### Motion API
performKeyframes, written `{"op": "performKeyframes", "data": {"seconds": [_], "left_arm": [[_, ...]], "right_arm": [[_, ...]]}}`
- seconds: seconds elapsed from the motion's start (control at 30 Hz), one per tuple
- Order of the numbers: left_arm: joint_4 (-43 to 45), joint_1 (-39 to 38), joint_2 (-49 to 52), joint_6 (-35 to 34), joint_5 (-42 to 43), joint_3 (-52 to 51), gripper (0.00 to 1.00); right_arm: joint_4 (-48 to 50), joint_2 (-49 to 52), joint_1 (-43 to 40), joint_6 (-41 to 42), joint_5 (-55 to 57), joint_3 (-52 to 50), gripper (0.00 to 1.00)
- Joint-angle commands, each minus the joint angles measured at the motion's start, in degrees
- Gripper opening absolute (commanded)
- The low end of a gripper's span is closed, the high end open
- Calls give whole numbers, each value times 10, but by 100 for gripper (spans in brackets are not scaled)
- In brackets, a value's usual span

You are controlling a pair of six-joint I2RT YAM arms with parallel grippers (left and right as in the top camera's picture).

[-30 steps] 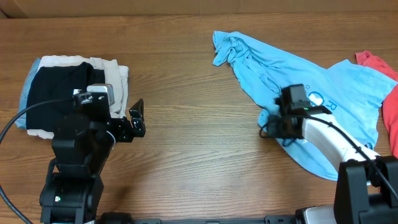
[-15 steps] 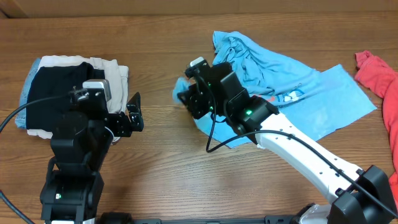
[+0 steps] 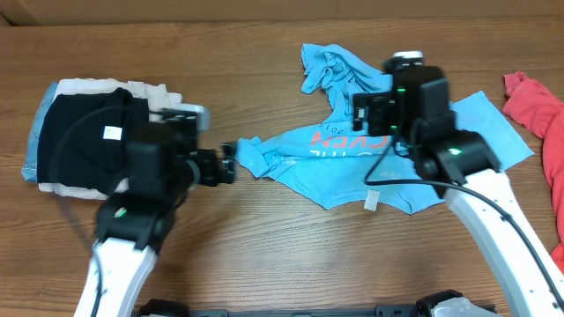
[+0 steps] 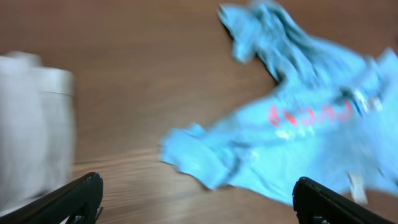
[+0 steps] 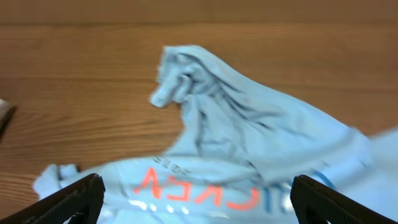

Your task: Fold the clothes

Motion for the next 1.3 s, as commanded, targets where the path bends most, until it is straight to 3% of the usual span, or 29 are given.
{"op": "performKeyframes", "data": {"seconds": [0.0,0.13,0.3,0.4,0.53,0.67,0.73,0.8,0.93,1.17,1.2,1.23,1.27], "left_arm": [[12,-58,91,7,13,12,100],[16,-77,198,-11,19,12,100],[60,-77,326,-10,104,12,91],[80,-77,369,-10,108,12,89],[136,-76,383,-10,107,12,57],[186,-74,383,-10,78,15,15],[188,-67,383,-11,60,25,6],[177,-55,381,-15,47,43,4],[138,9,370,-14,-12,141,4],[98,129,370,-15,3,350,5],[80,136,370,-15,9,362,36],[60,139,370,-15,14,367,86],[25,141,370,-14,17,367,100]], "right_arm": [[-33,-10,-36,7,7,12,100],[-68,-9,-62,19,7,12,100],[-78,-9,-76,28,7,12,100],[-78,-9,-76,31,7,12,100],[-80,-9,-76,31,7,12,100],[-91,-9,-76,31,7,12,100],[-98,-9,-76,30,7,12,100],[-104,-9,-76,30,7,12,100],[-106,-9,-76,30,7,12,100],[-106,-9,-76,30,7,12,100],[-106,-9,-76,31,7,12,100],[-106,-9,-76,30,7,12,100],[-106,-9,-76,30,7,12,100]]}}
